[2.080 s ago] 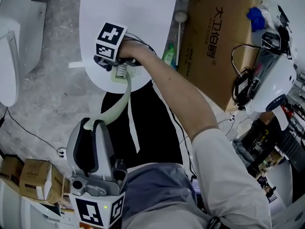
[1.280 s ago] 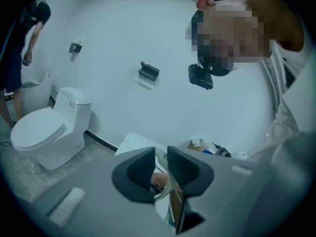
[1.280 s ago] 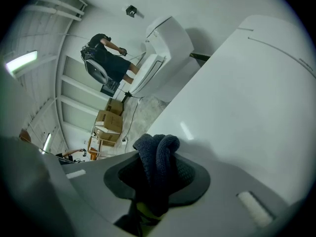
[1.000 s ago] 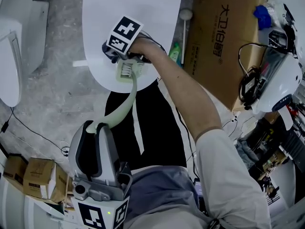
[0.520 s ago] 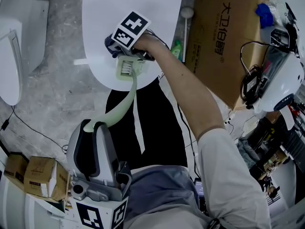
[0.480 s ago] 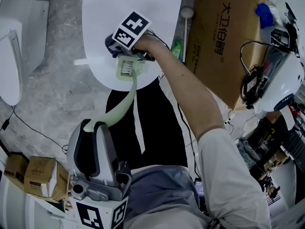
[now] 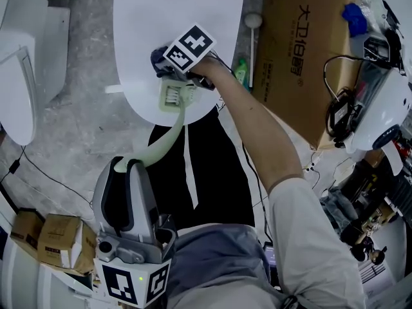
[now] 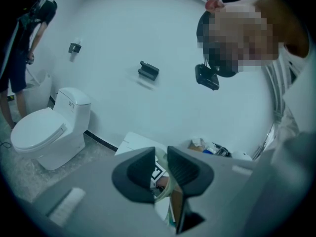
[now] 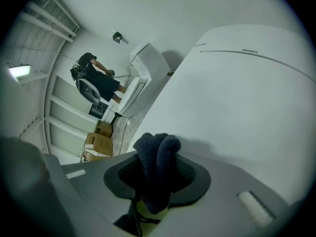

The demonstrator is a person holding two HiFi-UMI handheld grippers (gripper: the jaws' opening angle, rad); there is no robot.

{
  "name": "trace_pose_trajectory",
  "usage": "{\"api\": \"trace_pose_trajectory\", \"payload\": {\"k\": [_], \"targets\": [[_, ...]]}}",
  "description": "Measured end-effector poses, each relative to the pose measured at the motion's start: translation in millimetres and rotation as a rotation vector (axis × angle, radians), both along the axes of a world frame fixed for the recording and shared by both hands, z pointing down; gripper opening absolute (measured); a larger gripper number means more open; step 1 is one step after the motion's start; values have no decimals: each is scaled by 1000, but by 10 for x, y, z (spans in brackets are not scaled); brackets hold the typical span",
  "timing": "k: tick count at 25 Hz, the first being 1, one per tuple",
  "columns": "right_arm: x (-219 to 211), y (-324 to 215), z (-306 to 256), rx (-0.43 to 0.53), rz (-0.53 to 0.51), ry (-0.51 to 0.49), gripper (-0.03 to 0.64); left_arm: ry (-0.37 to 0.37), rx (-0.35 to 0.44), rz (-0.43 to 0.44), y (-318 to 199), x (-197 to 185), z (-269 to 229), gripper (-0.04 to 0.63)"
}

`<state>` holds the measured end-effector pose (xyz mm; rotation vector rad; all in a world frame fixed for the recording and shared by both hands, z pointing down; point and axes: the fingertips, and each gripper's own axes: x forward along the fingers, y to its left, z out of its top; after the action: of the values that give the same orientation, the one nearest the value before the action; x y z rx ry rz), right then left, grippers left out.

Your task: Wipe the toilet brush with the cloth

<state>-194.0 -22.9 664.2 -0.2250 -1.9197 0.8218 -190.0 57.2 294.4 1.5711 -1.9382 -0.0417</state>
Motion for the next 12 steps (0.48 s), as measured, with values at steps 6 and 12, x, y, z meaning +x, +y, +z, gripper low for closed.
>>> {"api": "trace_pose_trajectory", "payload": {"k": [6, 12], "targets": [[125, -91, 4, 17, 78, -22, 115, -9, -4, 7, -15, -1, -3, 0], [283, -156, 7, 55, 118, -24, 115, -12, -7, 10, -11, 5, -12, 0]]}}
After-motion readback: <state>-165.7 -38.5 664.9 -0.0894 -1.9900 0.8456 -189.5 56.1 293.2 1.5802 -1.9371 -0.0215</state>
